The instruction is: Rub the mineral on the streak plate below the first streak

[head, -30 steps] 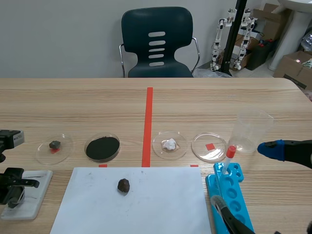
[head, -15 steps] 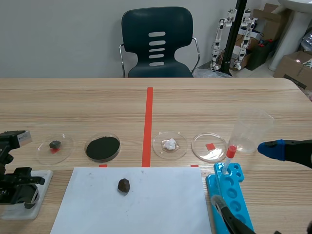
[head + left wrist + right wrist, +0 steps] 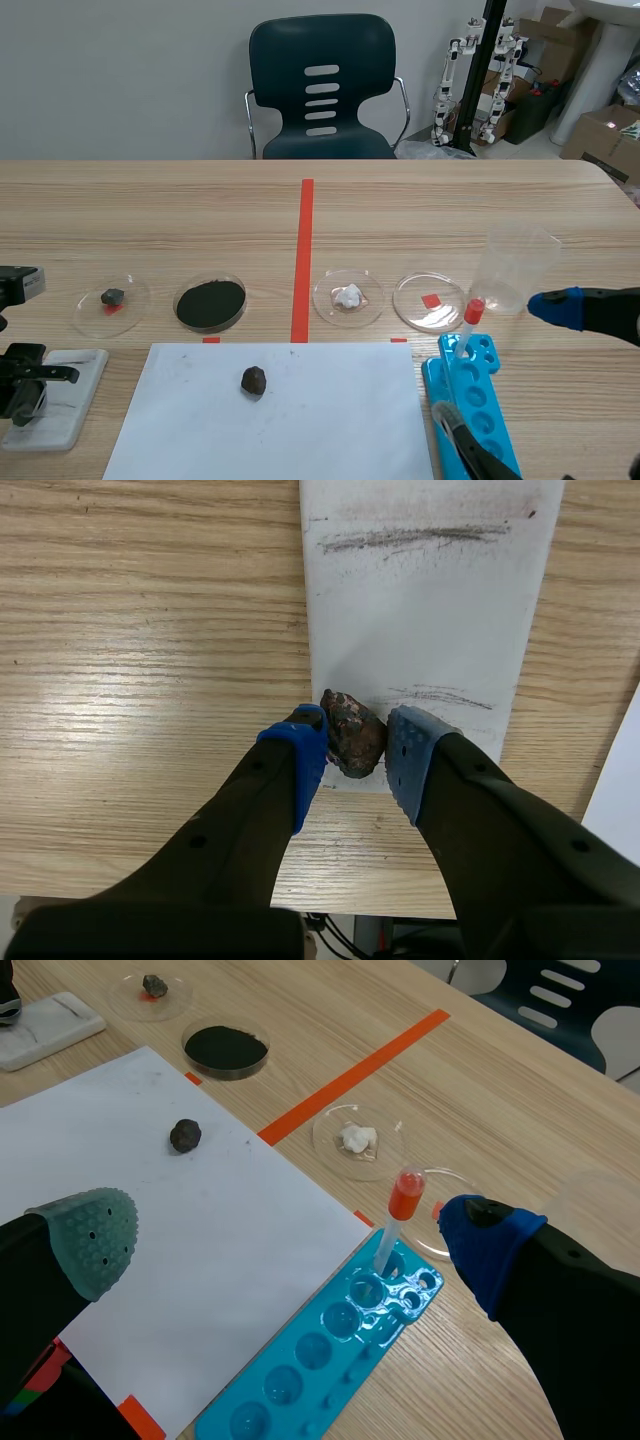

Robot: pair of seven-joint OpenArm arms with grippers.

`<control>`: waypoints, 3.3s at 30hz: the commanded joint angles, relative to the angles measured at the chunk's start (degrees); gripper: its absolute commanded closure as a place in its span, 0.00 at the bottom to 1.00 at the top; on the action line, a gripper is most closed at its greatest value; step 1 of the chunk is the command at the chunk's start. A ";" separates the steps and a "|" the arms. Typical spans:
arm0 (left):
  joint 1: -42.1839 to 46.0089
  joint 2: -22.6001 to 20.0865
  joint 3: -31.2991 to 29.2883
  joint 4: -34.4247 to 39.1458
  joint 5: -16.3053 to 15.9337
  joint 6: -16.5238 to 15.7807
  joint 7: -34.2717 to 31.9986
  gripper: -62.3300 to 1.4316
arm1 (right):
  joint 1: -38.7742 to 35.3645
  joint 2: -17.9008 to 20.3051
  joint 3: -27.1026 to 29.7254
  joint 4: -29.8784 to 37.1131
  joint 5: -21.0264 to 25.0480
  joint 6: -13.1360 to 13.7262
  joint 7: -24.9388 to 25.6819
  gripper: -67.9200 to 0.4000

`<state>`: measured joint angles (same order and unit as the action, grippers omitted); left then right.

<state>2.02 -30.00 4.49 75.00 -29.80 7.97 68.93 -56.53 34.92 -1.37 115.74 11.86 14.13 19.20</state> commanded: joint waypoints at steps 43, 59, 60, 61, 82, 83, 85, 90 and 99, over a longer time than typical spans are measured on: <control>0.50 -0.52 0.00 -0.26 9.99 4.57 1.60 0.94 | 0.35 -0.02 0.33 0.28 0.39 -0.20 0.68 0.06; 0.50 -0.70 0.00 -0.26 9.92 4.57 0.87 0.94 | 0.35 -0.02 0.33 0.28 0.39 -0.20 0.68 0.06; 0.50 -0.70 0.00 -0.26 9.92 4.57 0.50 0.94 | 0.35 -0.02 0.33 0.28 0.39 -0.20 0.68 0.06; 0.52 -0.74 -0.02 -0.26 9.90 4.57 0.07 0.94 | 0.35 -0.02 0.33 0.28 0.39 -0.20 0.68 0.06; 18.82 -4.48 -7.19 25.38 1.79 2.54 -23.82 0.94 | 0.35 -0.02 0.33 0.28 0.39 -0.20 0.66 0.06; 20.37 -4.48 -7.69 27.04 1.44 1.97 -25.57 0.94 | 0.35 -0.02 0.33 0.28 0.39 -0.20 0.66 0.06; 23.61 -4.48 -8.63 30.18 0.50 0.35 -28.87 0.94 | 0.35 -0.02 0.33 0.28 0.39 -0.20 0.66 0.06; 31.91 -4.46 -10.34 37.55 -0.02 -3.74 -36.61 0.94 | 0.35 -0.02 0.33 0.28 0.39 -0.20 0.66 0.06; 45.83 -4.24 -10.73 47.10 0.63 -8.81 -49.48 0.94 | 0.35 -0.02 0.33 0.28 0.39 -0.20 0.66 0.06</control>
<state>47.64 -34.33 -6.02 121.69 -29.36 -0.82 20.49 -56.53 34.92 -1.37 115.74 11.86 14.13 19.20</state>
